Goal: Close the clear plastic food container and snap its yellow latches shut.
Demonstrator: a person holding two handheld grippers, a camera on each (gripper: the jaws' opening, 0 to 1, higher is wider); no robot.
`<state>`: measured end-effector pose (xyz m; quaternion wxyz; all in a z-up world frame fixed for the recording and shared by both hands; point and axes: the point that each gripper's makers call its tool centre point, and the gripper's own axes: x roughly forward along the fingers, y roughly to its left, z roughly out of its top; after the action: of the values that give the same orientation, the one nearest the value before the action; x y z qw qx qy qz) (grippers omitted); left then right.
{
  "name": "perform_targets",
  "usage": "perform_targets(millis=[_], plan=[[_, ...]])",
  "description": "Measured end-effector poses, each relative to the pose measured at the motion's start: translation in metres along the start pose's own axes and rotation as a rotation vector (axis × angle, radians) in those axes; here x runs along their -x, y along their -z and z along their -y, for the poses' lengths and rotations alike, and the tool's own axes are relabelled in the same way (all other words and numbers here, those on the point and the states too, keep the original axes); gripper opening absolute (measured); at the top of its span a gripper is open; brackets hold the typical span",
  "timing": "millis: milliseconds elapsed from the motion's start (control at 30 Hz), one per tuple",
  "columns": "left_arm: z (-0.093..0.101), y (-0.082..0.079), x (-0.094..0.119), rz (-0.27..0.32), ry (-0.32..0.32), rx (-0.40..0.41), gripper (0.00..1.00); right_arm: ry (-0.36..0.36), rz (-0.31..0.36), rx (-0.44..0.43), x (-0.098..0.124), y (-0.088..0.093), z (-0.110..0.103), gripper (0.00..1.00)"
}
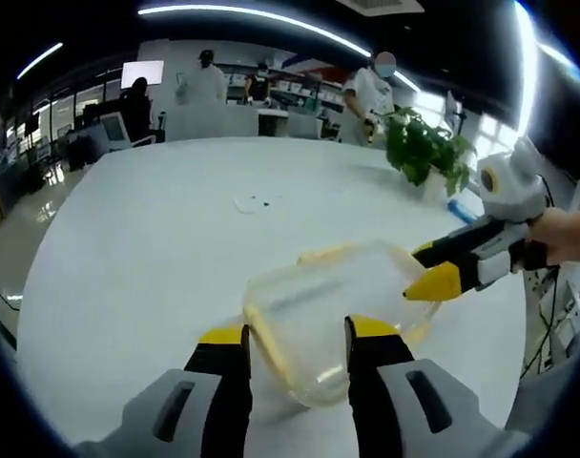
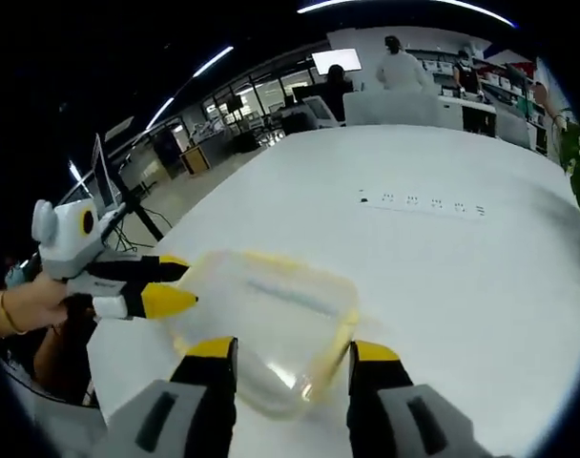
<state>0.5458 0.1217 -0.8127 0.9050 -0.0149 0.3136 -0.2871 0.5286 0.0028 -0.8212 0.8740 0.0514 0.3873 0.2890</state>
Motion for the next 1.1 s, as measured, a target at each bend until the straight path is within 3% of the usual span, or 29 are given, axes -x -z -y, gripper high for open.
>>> perform_targets(millis=[200, 433, 500, 567, 633, 700, 733, 800, 867, 933, 1100], plan=[[-0.009, -0.010, -0.008, -0.002, -0.014, -0.005, 0.36, -0.006, -0.019, 0.002, -0.010, -0.013, 0.006, 0.44], [-0.012, -0.011, -0.009, -0.004, -0.023, 0.003, 0.36, -0.008, -0.022, 0.003, -0.012, -0.014, 0.006, 0.44], [-0.012, -0.014, -0.009, -0.007, -0.039, -0.054, 0.36, -0.004, -0.024, 0.000, -0.011, -0.014, 0.005, 0.45], [-0.009, -0.016, -0.008, -0.007, -0.048, -0.081, 0.37, -0.023, -0.060, 0.079, -0.010, -0.013, 0.001, 0.48], [-0.010, -0.015, -0.008, -0.007, -0.048, -0.056, 0.37, -0.010, -0.053, 0.067, -0.011, -0.014, 0.001, 0.49], [-0.010, -0.012, -0.007, -0.015, -0.024, 0.040, 0.39, -0.021, -0.037, 0.011, -0.010, -0.014, -0.001, 0.53], [-0.014, -0.013, -0.003, -0.014, -0.034, 0.044, 0.43, -0.014, -0.029, -0.038, -0.008, -0.014, -0.001, 0.55], [-0.009, -0.025, 0.010, 0.042, -0.024, 0.054, 0.54, -0.017, 0.011, -0.015, -0.002, -0.018, -0.003, 0.58], [-0.006, -0.031, 0.023, 0.068, -0.015, 0.071, 0.52, -0.037, 0.046, 0.027, 0.003, -0.021, -0.008, 0.62], [-0.001, -0.031, 0.038, 0.083, -0.016, 0.061, 0.50, -0.037, 0.030, 0.037, 0.011, -0.014, -0.012, 0.64], [0.017, -0.022, 0.070, 0.096, 0.017, 0.052, 0.52, -0.042, 0.037, 0.104, 0.032, -0.006, -0.027, 0.65]])
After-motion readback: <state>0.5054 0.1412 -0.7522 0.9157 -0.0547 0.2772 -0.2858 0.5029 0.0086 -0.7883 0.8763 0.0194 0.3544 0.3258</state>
